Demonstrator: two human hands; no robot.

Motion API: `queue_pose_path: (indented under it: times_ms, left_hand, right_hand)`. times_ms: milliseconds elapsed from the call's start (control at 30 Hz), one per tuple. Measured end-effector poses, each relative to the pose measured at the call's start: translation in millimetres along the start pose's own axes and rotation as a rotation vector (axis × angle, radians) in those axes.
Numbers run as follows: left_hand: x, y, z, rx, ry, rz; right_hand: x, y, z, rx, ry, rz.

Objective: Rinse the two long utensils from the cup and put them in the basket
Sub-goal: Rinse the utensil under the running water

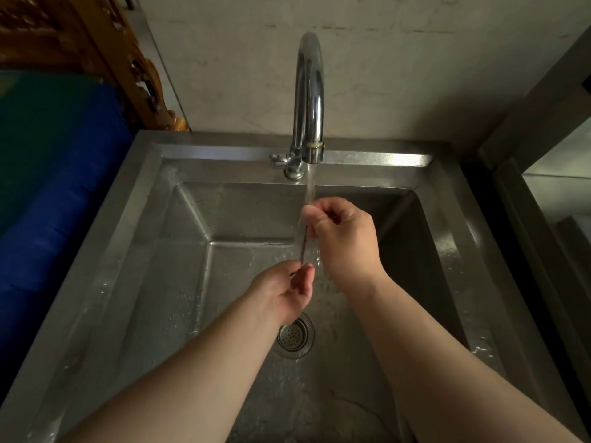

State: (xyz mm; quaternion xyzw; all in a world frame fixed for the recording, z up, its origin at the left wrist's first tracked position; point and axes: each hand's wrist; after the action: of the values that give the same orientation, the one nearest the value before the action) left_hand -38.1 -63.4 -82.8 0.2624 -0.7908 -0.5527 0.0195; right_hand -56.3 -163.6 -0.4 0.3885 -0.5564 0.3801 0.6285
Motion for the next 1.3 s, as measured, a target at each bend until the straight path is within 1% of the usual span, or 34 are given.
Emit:
queue_pose_path:
  times_ms: [333, 433, 533, 600, 667, 733, 800, 867, 900, 967, 1033, 1133, 1233, 1300]
  left_hand:
    - [-1, -5, -8, 0.007, 0.012, -0.021]
    - [-4, -3, -11, -0.009, 0.054, -0.067]
    - [-11, 1, -14, -0.041, 0.097, -0.182]
    - [-17, 3, -15, -0.072, 0.072, -0.307]
    - [-21, 5, -15, -0.081, -0.037, -0.44]
    - [-23, 10, -15, -0.082, -0.224, -0.576]
    - [-26, 13, -13, -0.089, -0.442, -0.719]
    - [-28, 17, -12, -0.096, -0.639, -0.837]
    - [-28, 19, -11, -0.087, -0.713, -0.878]
    - [-26, 21, -8, -0.052, -0.824, -0.924]
    - [-22, 22, -6, -0.047, -0.913, -0.94]
    - [-15, 23, -2, -0.053, -1.009, -0.934]
    - [-14, 25, 1, -0.052, -1.03, -0.91]
    - [-20, 24, 5, -0.148, -1.156, -0.94]
  right_hand:
    - [-3, 1, 5, -0.001, -0.034, 0.042]
    - [-10, 5, 13, -0.059, -0.012, 0.046]
    - [-23, 13, 27, -0.166, -0.06, 0.01]
    - [-34, 24, 38, -0.238, -0.151, -0.089]
    - [-46, 36, 46, -0.284, -0.298, -0.257]
    - [-60, 49, 53, -0.28, -0.381, -0.408]
    - [-74, 62, 57, -0.216, -0.406, -0.508]
    - [-83, 73, 56, -0.119, -0.323, -0.562]
    - [-87, 76, 55, -0.07, -0.203, -0.551]
    - [-90, 78, 51, 0.018, 0.072, -0.453]
    - [-86, 76, 42, 0.081, 0.247, -0.34]
    - [-74, 66, 27, 0.095, 0.34, -0.209]
    - [-71, 60, 15, 0.1, 0.361, -0.164]
    - [-75, 60, 9, 0.104, 0.379, -0.166]
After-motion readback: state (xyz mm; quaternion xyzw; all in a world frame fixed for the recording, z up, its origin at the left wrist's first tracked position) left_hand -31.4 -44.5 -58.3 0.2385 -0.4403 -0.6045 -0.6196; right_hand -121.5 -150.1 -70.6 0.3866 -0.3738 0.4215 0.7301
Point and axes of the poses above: each hand's wrist, its own y-axis away from the middle knuckle, its own z-axis out of the back of the hand, x = y × z, and after that the axes turned 9 degrees about -y, right-handed
